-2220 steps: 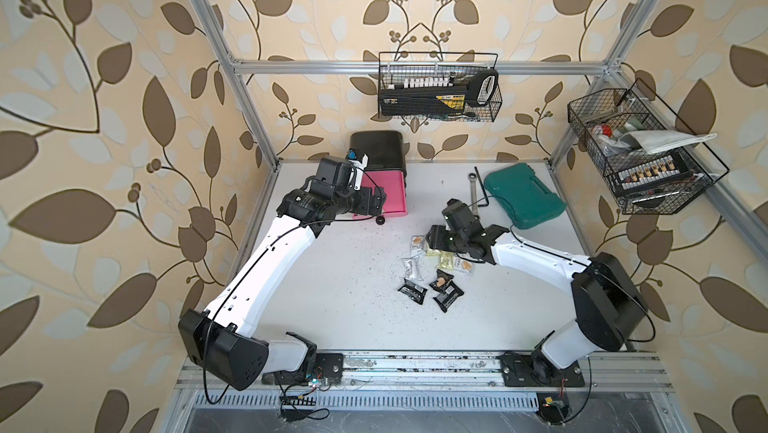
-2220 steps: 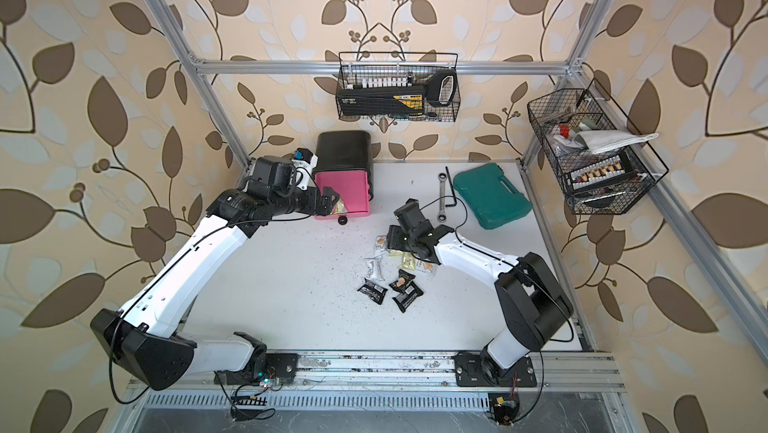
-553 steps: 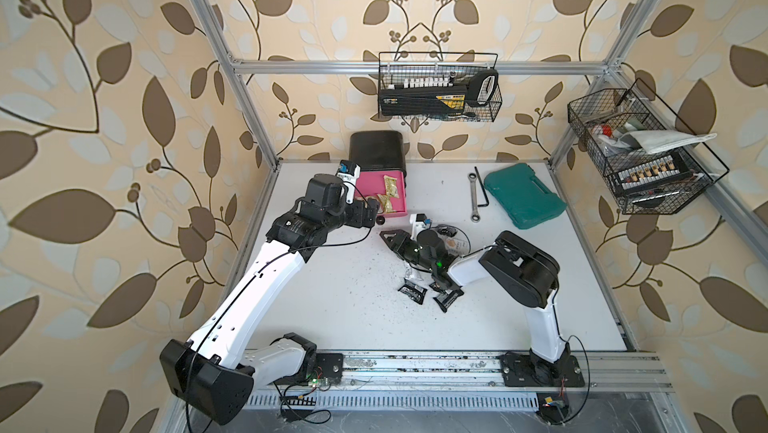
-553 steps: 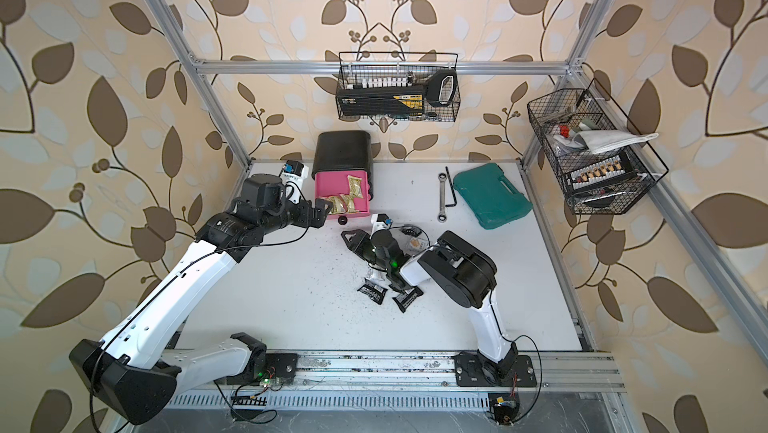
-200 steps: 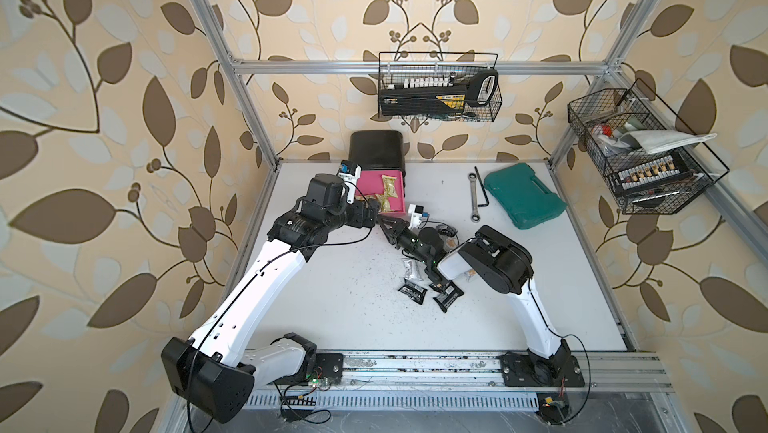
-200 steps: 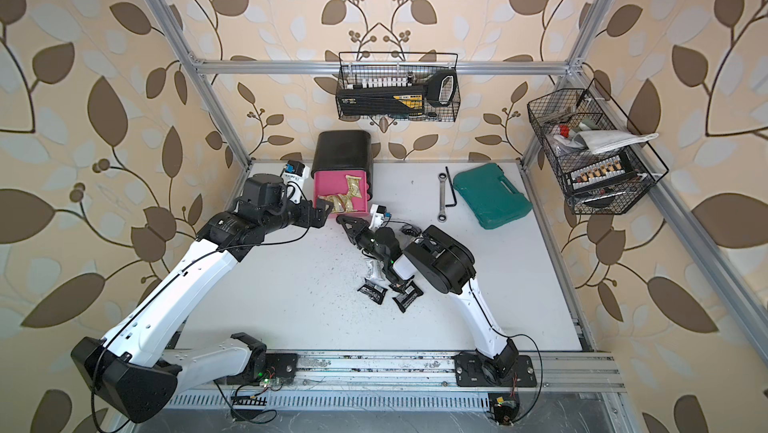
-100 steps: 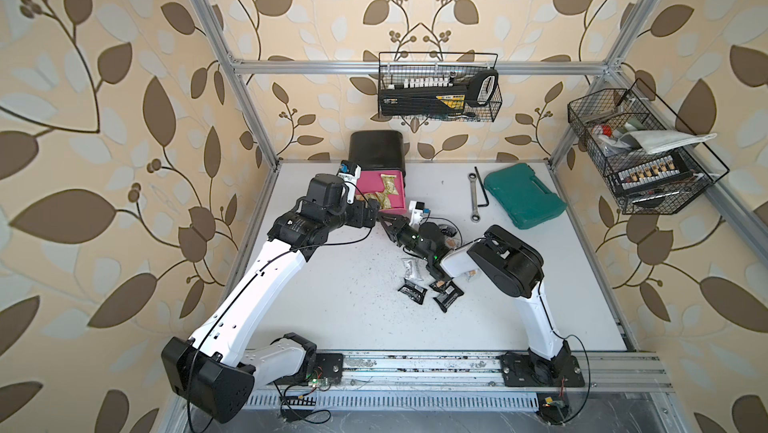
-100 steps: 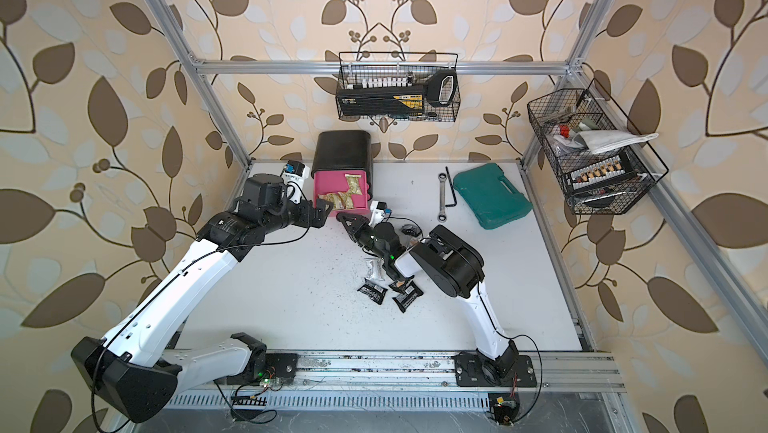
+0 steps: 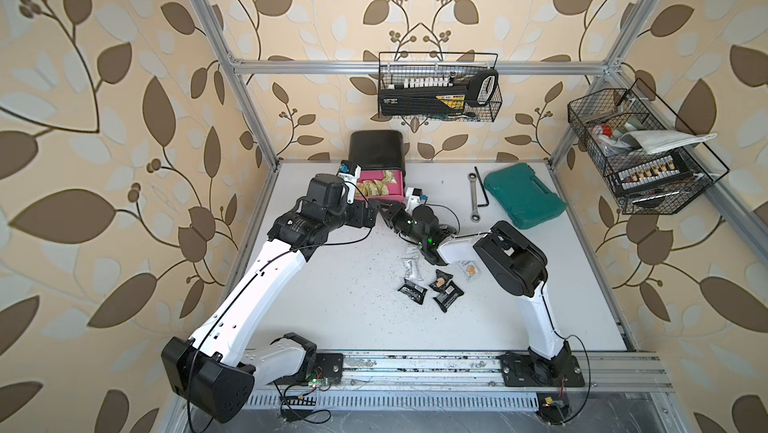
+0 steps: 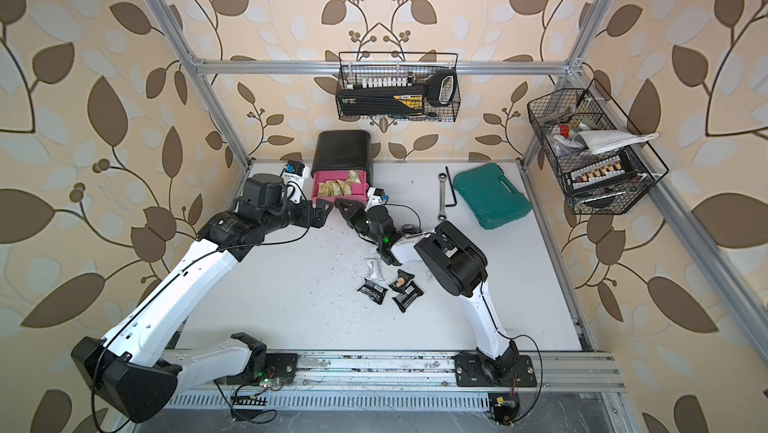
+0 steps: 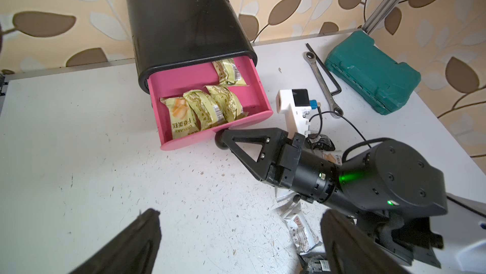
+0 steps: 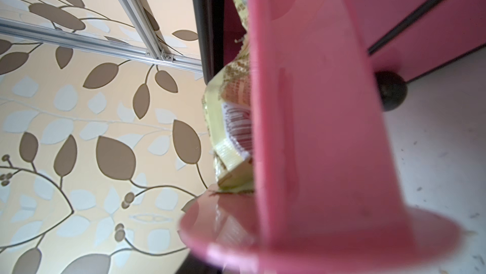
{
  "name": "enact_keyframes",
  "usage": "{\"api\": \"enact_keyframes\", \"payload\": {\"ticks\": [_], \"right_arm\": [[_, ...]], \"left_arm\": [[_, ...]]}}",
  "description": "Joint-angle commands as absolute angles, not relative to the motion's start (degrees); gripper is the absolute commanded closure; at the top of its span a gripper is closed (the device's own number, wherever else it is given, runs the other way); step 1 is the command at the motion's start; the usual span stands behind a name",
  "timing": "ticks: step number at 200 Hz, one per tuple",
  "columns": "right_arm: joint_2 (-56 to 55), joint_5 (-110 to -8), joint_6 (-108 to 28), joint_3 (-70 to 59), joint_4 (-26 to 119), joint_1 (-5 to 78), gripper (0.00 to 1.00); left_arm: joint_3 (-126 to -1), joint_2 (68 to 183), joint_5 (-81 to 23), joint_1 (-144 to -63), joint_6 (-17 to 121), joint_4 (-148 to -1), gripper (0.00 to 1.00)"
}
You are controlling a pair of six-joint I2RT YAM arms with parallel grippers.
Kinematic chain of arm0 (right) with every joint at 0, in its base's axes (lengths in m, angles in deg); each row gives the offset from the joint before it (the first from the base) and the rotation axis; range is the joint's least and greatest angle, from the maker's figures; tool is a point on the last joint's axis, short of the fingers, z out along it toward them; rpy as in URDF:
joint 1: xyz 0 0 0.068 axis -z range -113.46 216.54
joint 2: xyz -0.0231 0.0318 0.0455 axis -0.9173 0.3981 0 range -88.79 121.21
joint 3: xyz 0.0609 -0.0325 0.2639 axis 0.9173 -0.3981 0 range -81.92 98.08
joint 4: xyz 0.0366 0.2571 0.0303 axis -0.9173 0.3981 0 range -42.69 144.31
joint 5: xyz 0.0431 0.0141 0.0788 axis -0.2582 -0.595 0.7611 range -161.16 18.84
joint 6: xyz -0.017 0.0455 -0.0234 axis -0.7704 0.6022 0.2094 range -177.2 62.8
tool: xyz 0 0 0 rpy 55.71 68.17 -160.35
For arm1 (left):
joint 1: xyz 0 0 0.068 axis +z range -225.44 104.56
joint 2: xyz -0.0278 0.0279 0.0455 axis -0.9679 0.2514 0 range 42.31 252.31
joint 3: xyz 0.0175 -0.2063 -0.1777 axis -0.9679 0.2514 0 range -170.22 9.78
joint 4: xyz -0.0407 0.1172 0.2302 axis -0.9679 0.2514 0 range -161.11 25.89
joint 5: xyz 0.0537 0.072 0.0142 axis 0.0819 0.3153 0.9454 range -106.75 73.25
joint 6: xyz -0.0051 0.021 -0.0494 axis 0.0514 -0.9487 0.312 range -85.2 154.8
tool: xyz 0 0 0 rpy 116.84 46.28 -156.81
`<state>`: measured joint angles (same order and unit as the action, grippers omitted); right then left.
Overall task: Place the cookies into the drawer by color
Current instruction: Close the drawer in the storage box.
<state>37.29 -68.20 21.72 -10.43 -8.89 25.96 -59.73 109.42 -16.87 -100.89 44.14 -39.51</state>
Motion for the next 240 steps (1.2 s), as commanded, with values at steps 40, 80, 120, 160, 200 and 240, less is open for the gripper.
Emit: {"api": "enact_keyframes", "payload": {"ticks": [40,80,120,160,200,240], "right_arm": [[39.67,-70.34,17.08,1.67,-1.62,28.91,0.79],[42.35,-71.58,16.45,8.43,5.14,29.95,0.79],[45.36,-71.49,13.63,14.94,10.98,30.06,0.78],[47.38,-71.63,11.77,19.31,16.61,30.66,0.75],[46.87,-71.01,7.10,20.87,21.64,30.40,0.65],[38.56,-71.17,3.47,10.71,17.49,29.79,0.44]], "left_arm": [[-60.00,108.97,-15.79,-100.44,43.57,-40.94,0.02],[-60.00,109.00,-15.66,-100.36,43.54,-40.96,0.02],[-60.01,108.98,-15.76,-100.32,43.66,-40.92,0.02],[-59.91,108.90,-15.85,-100.30,43.72,-40.92,0.02],[-60.03,108.75,-16.05,-100.23,43.76,-40.94,0.02],[-59.91,108.66,-15.89,-100.24,43.68,-40.96,0.02]]}}
